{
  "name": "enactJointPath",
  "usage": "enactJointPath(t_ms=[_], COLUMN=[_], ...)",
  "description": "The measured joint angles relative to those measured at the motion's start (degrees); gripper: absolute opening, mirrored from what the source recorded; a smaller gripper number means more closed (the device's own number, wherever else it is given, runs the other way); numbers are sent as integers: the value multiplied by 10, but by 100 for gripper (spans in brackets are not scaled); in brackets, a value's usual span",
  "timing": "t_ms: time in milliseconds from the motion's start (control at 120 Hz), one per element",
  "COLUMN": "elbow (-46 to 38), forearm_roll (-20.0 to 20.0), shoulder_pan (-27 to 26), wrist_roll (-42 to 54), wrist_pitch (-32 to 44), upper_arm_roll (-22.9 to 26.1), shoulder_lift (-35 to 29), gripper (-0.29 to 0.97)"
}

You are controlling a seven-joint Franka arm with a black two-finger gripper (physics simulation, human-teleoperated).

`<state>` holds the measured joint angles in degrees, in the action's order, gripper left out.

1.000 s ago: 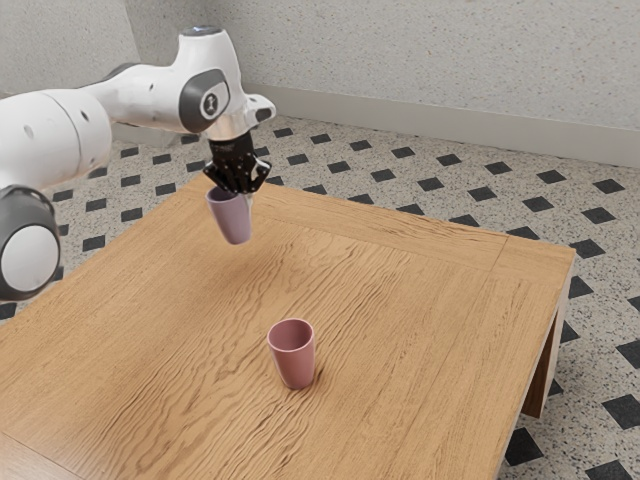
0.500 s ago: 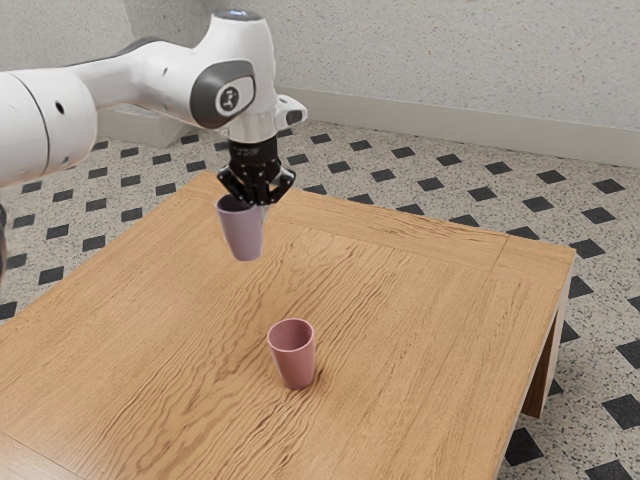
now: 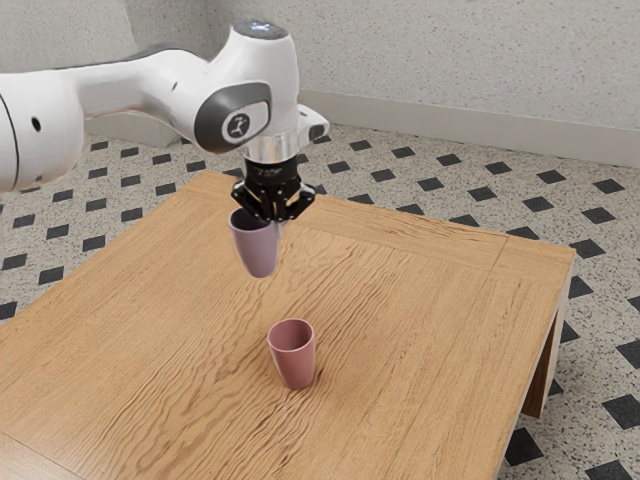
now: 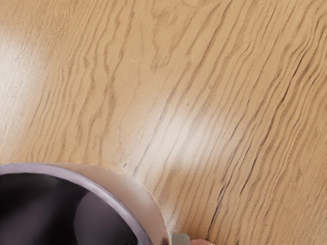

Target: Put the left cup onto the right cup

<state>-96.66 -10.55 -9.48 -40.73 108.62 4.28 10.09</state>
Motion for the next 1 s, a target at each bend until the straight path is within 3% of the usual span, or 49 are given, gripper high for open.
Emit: enactJointPath(t_ms=[433,1000], elbow=[-77,-130], forearm_roll=[-1,16], shoulder_pan=[-21,-24], wrist_roll=[-106,-217], wrist_pitch=[37,60], upper_arm_roll=[18,47], shoulder_lift=[-58,-80], gripper=[-10,-10])
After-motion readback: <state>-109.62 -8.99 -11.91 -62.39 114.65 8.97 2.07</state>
